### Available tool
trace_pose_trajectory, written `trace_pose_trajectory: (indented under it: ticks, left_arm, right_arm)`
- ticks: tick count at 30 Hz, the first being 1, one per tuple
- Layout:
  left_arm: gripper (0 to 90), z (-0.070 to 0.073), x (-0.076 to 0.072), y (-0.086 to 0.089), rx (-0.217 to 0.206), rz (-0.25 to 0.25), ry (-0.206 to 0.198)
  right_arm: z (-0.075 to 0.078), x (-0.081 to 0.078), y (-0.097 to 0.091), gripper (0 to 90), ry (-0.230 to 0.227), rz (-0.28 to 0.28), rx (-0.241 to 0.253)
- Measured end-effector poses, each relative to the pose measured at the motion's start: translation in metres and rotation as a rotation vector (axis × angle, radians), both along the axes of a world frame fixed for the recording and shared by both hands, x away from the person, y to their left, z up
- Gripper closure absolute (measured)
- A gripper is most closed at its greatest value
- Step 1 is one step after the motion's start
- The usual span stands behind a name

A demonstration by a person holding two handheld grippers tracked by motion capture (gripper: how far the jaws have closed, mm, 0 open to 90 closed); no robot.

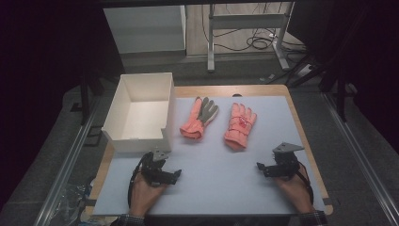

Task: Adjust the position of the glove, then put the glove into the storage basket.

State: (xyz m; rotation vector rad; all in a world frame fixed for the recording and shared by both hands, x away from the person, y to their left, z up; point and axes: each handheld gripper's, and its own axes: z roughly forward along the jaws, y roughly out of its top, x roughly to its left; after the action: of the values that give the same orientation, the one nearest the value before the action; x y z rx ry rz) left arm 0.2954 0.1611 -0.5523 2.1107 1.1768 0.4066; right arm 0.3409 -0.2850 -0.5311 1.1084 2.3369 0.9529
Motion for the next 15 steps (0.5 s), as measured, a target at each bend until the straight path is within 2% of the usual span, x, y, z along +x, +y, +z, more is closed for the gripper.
trace_pose_trajectory:
  ticks: [15]
  left_arm:
    - [0.1,-0.0002,-0.0002,0.0002,-0.002,0.002,-0.002]
  right_arm:
    - [0.0001,0.0003,-0.0003,10.6,0.002,0.001,0.001]
